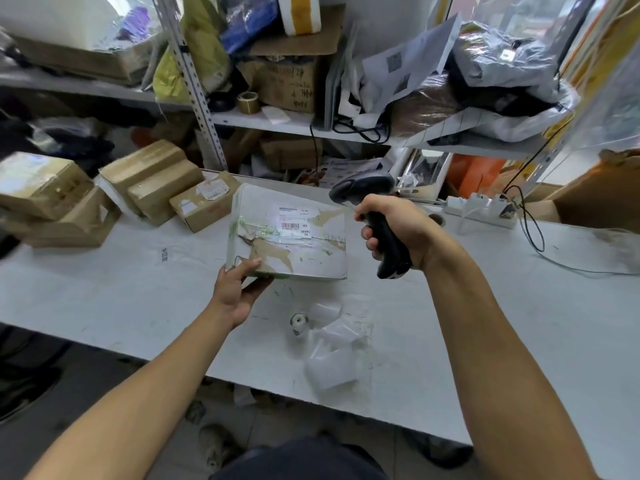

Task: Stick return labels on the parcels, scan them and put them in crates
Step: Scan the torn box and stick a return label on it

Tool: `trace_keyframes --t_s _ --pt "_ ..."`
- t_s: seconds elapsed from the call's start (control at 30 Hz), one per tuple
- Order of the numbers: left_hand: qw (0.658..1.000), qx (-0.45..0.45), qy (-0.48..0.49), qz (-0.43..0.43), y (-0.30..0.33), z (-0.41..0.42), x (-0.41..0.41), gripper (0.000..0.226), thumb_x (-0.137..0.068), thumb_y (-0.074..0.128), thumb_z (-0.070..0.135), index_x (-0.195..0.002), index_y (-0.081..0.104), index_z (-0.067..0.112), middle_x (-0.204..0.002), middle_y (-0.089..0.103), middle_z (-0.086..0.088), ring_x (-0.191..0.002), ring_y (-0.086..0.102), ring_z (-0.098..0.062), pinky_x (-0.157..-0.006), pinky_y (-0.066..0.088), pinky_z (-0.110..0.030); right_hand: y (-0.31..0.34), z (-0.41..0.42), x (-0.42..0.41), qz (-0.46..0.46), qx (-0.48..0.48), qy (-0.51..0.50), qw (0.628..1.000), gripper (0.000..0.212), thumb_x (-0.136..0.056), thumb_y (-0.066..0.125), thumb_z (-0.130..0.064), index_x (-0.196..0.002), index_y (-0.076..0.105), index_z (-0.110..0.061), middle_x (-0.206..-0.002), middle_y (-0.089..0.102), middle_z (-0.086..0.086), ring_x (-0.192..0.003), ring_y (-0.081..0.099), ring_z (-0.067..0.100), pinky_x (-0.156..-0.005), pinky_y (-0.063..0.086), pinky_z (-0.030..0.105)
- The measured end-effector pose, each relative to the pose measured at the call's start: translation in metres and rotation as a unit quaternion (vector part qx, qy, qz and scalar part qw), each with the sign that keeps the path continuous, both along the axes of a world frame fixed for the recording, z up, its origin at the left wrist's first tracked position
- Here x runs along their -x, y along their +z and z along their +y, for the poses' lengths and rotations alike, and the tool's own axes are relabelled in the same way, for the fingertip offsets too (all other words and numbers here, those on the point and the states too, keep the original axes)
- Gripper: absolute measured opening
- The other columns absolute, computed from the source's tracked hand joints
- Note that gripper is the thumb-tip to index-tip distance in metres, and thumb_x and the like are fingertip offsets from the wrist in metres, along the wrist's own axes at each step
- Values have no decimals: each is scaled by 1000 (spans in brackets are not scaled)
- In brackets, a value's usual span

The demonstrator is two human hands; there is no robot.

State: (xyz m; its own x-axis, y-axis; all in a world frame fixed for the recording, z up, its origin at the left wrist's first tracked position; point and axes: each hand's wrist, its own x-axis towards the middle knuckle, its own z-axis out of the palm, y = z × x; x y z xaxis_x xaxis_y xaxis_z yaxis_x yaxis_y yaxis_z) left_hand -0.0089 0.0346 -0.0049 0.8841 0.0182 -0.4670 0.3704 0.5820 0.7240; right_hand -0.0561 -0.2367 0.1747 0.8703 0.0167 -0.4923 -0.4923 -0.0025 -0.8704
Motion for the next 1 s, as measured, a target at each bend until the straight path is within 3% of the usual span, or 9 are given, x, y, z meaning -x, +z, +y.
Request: trace_keyframes --t_s 0.7,0.83,1.0 --pt "998 6 52 47 -16 30 14 64 -90 70 6 -146 39 -1 -141 49 -22 -115 60 -36 -77 63 -41 5 -17 1 -5 76 37 996 12 -92 62 -22 -91 62 -10 -62 57 4 -48 52 14 -49 43 25" --pt "995 34 59 79 -21 34 22 28 -97 62 10 -123 53 4 -138 47 -19 -115 57 -34 -93 58 -43 -51 -27 5 26 161 -3 987 14 -94 64 -20 -99 63 -7 -74 65 11 -59 66 20 -62 54 32" --pt "980 91 114 138 -38 48 40 19 -96 64 12 -112 57 7 -140 53 -20 -120 60 -36 -101 53 -46 -160 -46 37 127 259 -23 957 24 -91 67 -22 -108 65 -5 -85 65 9 -73 70 24 -75 55 37"
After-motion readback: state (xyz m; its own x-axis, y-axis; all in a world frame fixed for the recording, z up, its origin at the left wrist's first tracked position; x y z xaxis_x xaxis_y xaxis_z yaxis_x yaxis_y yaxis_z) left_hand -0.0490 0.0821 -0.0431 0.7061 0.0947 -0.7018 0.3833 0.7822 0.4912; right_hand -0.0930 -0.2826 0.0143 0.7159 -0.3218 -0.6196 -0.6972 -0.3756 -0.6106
